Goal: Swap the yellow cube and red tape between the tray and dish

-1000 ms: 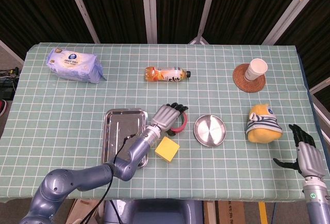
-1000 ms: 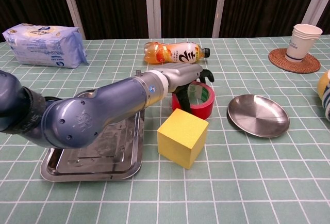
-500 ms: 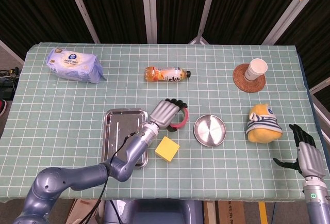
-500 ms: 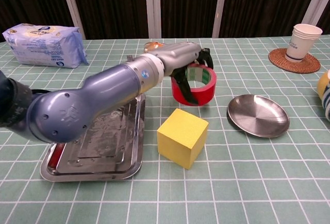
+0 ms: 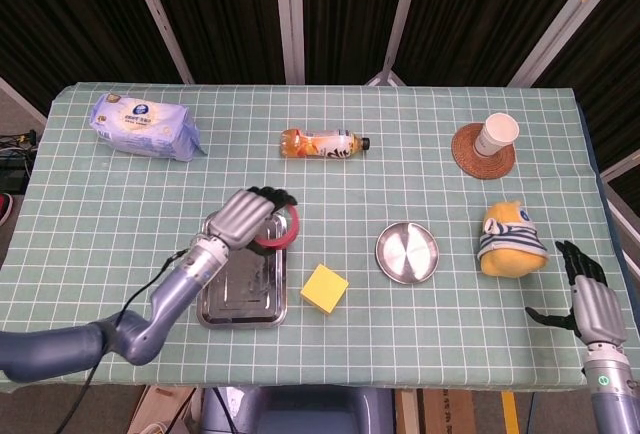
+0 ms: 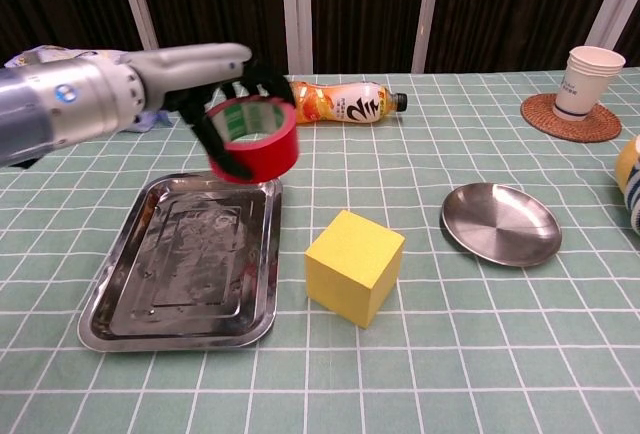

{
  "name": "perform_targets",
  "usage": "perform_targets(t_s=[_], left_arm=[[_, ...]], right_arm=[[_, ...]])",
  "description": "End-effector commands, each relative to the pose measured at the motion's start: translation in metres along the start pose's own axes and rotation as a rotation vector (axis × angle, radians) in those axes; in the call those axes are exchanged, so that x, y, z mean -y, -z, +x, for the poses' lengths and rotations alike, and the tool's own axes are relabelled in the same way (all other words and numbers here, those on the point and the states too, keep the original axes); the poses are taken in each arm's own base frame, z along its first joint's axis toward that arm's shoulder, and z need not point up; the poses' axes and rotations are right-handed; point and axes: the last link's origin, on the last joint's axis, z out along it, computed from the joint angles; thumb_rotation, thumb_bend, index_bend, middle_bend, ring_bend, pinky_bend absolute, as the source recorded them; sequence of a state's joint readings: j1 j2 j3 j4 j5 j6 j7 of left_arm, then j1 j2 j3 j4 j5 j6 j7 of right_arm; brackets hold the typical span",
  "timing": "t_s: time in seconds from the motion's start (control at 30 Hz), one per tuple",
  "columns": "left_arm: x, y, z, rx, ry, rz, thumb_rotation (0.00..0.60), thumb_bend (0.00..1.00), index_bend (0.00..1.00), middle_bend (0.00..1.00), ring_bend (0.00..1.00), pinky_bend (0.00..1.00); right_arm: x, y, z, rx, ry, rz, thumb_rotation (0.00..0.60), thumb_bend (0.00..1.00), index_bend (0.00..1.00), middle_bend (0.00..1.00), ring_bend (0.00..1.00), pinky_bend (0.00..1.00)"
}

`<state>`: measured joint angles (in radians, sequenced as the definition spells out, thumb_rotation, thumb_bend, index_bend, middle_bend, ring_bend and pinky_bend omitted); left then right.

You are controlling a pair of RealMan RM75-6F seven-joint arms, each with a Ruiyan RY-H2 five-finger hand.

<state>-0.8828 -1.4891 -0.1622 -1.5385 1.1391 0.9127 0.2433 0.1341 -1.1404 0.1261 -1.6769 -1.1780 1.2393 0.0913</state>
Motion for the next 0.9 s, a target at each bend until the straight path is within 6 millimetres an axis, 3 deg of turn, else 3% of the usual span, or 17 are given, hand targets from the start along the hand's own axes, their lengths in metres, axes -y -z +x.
perform_targets(t_s=[0.03,0.23,0.4,0.6,0.73,0.9], left_arm=[[0.011,0.019,-0.01,0.059,0.007,0.002,0.6,0.34,0.31,0.28,0.26,0.4],[0.032,0.036,-0.024,0.105,-0.025,0.03,0.6,0.33,0.31,0.25,0.26,0.4],[0.042,0.035,-0.037,0.14,-0.001,0.037,0.6,0.31,0.29,0.2,0.21,0.38],[0.044,0.033,-0.045,0.172,-0.016,0.028,0.6,0.09,0.21,0.03,0.02,0.26],[0.041,0.033,-0.042,0.184,-0.013,0.017,0.6,0.0,0.17,0.0,0.0,0.19],[0.037,0.044,-0.023,0.187,-0.016,0.004,0.6,0.0,0.11,0.0,0.0,0.14]], right_arm=[[0.002,0.0,-0.001,0.001,0.003,0.003,0.6,0.0,0.0,0.0,0.0,0.0],[0.001,0.0,-0.002,0.006,0.008,-0.003,0.6,0.0,0.0,0.0,0.0,0.0],[0.001,0.0,-0.002,0.004,0.009,-0.002,0.6,0.0,0.0,0.0,0.0,0.0],[0.001,0.0,-0.002,0.001,0.006,-0.001,0.6,0.0,0.0,0.0,0.0,0.0],[0.001,0.001,-0.001,0.004,0.013,0.001,0.6,0.0,0.0,0.0,0.0,0.0],[0.0,0.003,0.0,0.009,0.027,0.009,0.6,0.0,0.0,0.0,0.0,0.0]])
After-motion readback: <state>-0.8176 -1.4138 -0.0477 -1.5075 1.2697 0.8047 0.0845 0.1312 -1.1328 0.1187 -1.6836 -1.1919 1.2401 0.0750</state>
